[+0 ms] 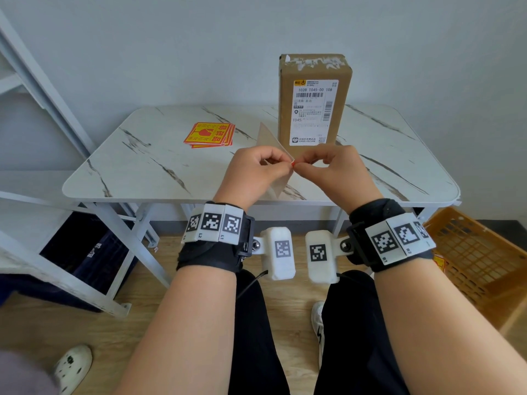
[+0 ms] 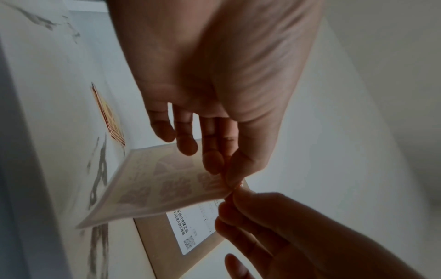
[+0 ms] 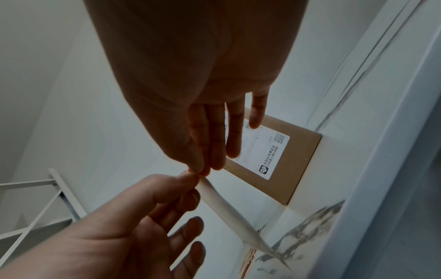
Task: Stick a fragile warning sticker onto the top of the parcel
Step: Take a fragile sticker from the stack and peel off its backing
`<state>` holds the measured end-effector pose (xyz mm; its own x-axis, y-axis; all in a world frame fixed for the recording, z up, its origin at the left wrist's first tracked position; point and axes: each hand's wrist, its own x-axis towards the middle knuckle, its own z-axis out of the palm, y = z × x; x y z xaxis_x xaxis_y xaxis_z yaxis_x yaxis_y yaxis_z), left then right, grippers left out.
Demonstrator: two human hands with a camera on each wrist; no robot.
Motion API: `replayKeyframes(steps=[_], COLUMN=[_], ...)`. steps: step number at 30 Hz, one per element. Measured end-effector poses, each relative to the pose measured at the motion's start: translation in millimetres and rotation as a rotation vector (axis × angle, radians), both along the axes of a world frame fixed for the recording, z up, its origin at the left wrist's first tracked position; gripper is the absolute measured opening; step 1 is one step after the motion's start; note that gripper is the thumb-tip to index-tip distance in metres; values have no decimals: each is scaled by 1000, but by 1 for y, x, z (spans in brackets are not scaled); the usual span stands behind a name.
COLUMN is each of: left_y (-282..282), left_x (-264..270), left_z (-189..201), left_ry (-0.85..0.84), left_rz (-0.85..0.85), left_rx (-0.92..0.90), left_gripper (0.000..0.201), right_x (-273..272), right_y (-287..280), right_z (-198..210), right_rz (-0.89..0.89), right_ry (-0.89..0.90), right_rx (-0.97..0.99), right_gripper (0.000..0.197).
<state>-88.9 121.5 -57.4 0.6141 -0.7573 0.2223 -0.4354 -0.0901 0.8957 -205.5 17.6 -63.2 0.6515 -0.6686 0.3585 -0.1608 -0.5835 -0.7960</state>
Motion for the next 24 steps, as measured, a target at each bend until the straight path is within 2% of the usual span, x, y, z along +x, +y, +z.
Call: replayKeyframes(steps=[10,24], left_y=[-4,-4], left_x=[1,0], left_z=[0,1], left_ry=[-76,74], left_rz=[-20,-12], left_rx=[26,-35], left_gripper=[9,11], right_x=[-1,-1], right_y=[1,0], right_z=[5,7], right_rz=[-24,-24], right_ry=[25,-26], right_rx=[-33,10], right_gripper=[6,6])
